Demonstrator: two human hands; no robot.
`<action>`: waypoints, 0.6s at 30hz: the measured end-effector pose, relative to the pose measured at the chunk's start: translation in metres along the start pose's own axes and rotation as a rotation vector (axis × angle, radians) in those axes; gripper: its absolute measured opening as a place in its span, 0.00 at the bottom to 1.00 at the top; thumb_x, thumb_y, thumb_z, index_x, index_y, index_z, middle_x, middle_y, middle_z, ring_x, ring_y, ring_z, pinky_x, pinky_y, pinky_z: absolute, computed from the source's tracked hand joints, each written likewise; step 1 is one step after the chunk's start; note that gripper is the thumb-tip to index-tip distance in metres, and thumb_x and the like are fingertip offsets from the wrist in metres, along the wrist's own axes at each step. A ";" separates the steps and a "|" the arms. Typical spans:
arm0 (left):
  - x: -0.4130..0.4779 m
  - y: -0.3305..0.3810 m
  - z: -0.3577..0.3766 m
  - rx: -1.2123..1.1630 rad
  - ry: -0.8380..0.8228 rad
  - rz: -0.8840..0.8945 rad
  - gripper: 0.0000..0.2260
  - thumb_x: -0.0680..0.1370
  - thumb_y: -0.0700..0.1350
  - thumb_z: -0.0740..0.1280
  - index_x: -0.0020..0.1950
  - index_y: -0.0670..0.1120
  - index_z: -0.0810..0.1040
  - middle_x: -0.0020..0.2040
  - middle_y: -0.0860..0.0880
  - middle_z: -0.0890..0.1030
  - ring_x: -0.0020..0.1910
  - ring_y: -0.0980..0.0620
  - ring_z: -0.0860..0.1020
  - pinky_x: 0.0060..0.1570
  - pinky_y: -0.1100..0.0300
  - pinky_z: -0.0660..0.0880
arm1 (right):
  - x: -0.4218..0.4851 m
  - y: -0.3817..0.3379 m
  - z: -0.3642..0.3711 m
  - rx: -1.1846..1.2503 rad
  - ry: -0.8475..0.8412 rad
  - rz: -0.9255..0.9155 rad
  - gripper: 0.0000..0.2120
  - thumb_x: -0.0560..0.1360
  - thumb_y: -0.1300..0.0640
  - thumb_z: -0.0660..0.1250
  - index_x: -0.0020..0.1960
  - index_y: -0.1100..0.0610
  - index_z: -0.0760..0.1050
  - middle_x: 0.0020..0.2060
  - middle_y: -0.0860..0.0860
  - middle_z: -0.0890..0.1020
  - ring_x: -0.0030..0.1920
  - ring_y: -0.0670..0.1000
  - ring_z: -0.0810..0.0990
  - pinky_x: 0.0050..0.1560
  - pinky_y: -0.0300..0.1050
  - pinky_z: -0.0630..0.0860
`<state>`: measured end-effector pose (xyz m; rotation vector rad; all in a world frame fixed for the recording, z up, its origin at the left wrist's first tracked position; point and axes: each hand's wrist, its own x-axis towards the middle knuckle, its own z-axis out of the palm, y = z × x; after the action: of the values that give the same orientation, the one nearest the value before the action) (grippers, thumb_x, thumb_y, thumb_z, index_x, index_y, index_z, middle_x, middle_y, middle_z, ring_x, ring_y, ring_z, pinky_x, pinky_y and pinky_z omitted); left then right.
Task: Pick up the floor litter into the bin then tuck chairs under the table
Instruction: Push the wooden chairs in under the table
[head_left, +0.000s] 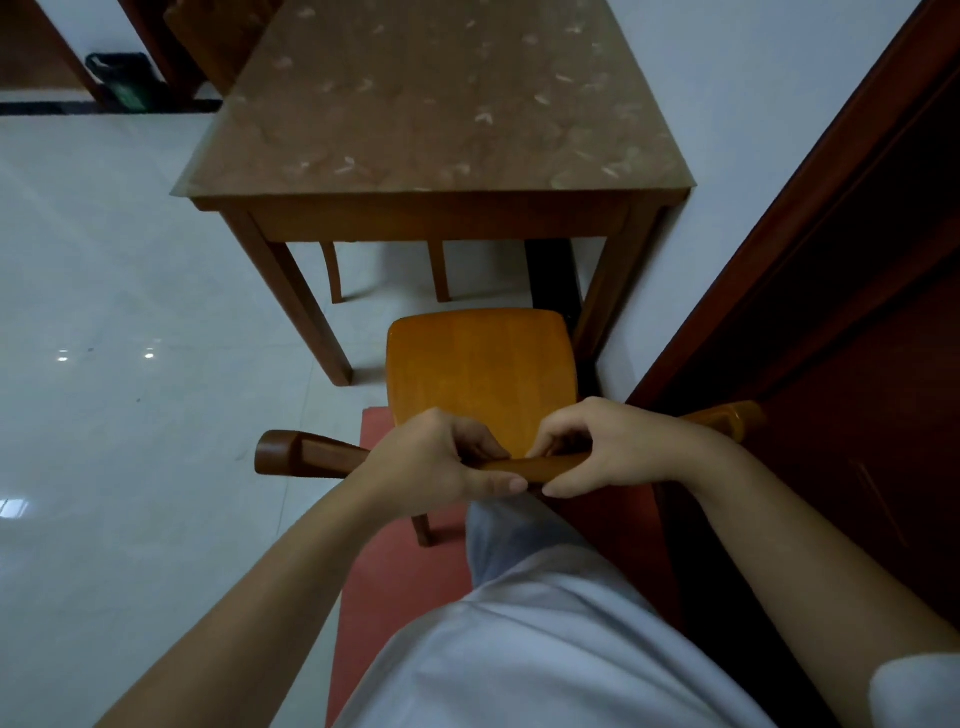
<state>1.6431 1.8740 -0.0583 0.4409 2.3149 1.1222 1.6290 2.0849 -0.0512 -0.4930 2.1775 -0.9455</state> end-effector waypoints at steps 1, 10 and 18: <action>0.011 -0.001 -0.011 0.016 0.005 -0.003 0.15 0.64 0.60 0.71 0.44 0.53 0.83 0.39 0.54 0.83 0.38 0.57 0.79 0.42 0.49 0.78 | 0.010 -0.001 -0.010 -0.004 0.013 0.001 0.08 0.67 0.54 0.74 0.46 0.50 0.79 0.42 0.49 0.80 0.42 0.47 0.79 0.46 0.48 0.77; 0.113 -0.007 -0.078 0.012 -0.022 -0.046 0.16 0.62 0.64 0.72 0.43 0.55 0.82 0.38 0.55 0.82 0.39 0.57 0.79 0.44 0.48 0.77 | 0.088 0.005 -0.098 -0.027 0.030 0.039 0.09 0.67 0.54 0.74 0.46 0.50 0.80 0.43 0.50 0.80 0.44 0.49 0.77 0.49 0.50 0.75; 0.151 -0.008 -0.113 0.014 -0.045 -0.030 0.22 0.59 0.68 0.67 0.43 0.56 0.82 0.38 0.56 0.82 0.38 0.59 0.79 0.42 0.49 0.78 | 0.116 0.001 -0.134 0.013 0.023 0.068 0.10 0.68 0.53 0.73 0.48 0.50 0.78 0.44 0.50 0.80 0.44 0.48 0.78 0.50 0.51 0.76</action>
<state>1.4548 1.8737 -0.0536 0.4308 2.2839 1.0722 1.4522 2.0830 -0.0389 -0.4006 2.1932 -0.9322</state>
